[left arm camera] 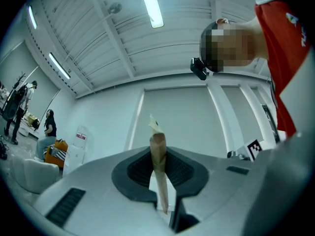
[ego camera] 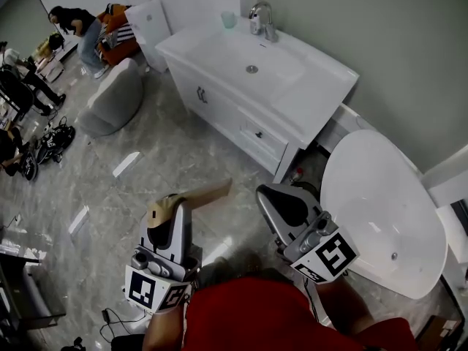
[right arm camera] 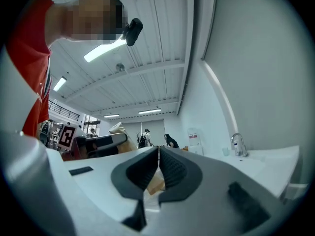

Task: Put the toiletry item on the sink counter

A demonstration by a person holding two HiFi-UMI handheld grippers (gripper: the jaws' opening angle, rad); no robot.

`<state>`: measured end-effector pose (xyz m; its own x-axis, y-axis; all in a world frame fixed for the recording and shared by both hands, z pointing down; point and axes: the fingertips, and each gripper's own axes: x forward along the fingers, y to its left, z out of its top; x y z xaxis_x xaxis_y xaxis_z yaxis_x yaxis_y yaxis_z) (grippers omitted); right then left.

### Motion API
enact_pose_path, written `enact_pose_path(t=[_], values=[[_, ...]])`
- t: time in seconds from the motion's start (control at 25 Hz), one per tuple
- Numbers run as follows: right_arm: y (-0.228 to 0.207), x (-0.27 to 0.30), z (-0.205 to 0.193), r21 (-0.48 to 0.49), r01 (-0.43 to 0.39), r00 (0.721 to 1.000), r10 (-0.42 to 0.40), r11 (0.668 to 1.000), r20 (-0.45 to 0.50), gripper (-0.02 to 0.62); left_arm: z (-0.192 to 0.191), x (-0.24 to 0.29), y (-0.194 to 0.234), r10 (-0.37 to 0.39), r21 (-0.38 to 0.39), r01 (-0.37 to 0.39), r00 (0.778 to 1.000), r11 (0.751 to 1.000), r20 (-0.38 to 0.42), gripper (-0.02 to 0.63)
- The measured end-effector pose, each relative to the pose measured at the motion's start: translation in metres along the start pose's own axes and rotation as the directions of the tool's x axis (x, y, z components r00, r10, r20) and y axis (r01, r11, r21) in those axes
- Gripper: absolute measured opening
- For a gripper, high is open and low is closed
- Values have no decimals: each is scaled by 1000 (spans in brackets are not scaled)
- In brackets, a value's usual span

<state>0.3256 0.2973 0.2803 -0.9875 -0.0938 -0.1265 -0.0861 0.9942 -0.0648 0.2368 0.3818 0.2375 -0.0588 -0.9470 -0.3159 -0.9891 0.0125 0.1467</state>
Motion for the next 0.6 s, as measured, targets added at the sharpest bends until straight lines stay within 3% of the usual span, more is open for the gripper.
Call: enact_pose_path(t=[0.36,0.6], values=[[-30,37,-6,-23,2,1000,-3,1000,-17,29,-3,32,34,4,-3,-4,999,1000,31,58],[-61,93,-16,-37,31,999,-33,999,-35,29,-15,66,89,-17,-20,17,999,1000,34,58]])
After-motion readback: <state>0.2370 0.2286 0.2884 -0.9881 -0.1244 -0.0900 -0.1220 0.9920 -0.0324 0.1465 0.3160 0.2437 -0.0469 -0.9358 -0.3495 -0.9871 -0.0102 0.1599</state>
